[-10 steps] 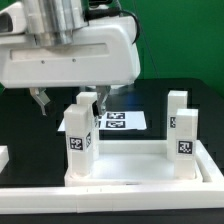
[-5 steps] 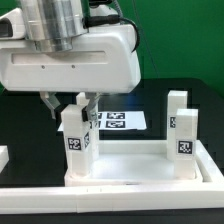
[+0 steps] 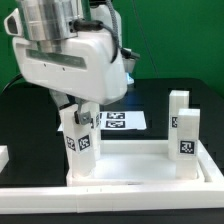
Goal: Assemble desk
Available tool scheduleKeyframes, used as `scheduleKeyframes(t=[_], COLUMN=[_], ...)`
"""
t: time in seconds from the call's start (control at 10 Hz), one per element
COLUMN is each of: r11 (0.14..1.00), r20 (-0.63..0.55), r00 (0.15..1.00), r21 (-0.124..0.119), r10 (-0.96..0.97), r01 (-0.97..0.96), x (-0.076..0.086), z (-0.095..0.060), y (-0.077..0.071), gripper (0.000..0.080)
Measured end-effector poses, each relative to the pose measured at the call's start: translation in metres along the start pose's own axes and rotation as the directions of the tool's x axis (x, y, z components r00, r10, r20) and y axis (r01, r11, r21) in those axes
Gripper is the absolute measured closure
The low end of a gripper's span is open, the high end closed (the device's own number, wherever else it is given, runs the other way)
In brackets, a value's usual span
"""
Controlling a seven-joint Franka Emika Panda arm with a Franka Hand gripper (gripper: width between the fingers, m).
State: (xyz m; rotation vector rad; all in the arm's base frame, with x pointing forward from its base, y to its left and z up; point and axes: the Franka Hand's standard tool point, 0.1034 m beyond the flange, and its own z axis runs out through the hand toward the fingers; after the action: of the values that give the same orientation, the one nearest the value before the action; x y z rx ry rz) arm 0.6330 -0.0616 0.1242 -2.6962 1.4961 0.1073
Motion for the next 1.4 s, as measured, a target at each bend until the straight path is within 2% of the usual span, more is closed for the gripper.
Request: scheduleKeyframes(t=[0.1,0.2,0.3,0.6,0.7,0.8,0.9,1.0,1.1,1.2,1.4], r11=[0.993,0.948,0.902,0.781,0.782,0.794,0.813,0.828,0.920,0.980,0.998], r20=[0.005,0.002,-0.001,0.007,0.007,0.005,0.002,-0.004,-0.037,-0.073,-0.080], r00=[0.993,0.950,0.904,0.784,0.784,0.796,0.815,0.830,0.920,0.978,0.995], r21=[0.016,0.062,0.073,0.078,0.078,0.077,0.076,0.073,0.053,0.024,0.016], r10=[0.118,0.311,0.428,0.621,0.620,0.605,0.579,0.558,0.391,0.198,0.060], r01=[-0.118,-0.311,-0.426,-0.620,-0.619,-0.603,-0.578,-0.556,-0.389,-0.197,-0.059], x=[0.000,0.001,-0.002,-0.004,-0.004,-0.004,-0.004,-0.004,-0.004,-0.007,-0.009], z=[0.000,0.001,0.001,0.002,0.002,0.003,0.003,0.004,0.006,0.007,0.007], y=[-0.002,-0.008,-0.008,-0.009,-0.009,-0.009,-0.009,-0.008,-0.008,-0.010,-0.011], gripper=[0.0512,0.0512,0.0512,0.0511,0.0511,0.0438,0.0257,0.0257,0.0172,0.0156,0.0151])
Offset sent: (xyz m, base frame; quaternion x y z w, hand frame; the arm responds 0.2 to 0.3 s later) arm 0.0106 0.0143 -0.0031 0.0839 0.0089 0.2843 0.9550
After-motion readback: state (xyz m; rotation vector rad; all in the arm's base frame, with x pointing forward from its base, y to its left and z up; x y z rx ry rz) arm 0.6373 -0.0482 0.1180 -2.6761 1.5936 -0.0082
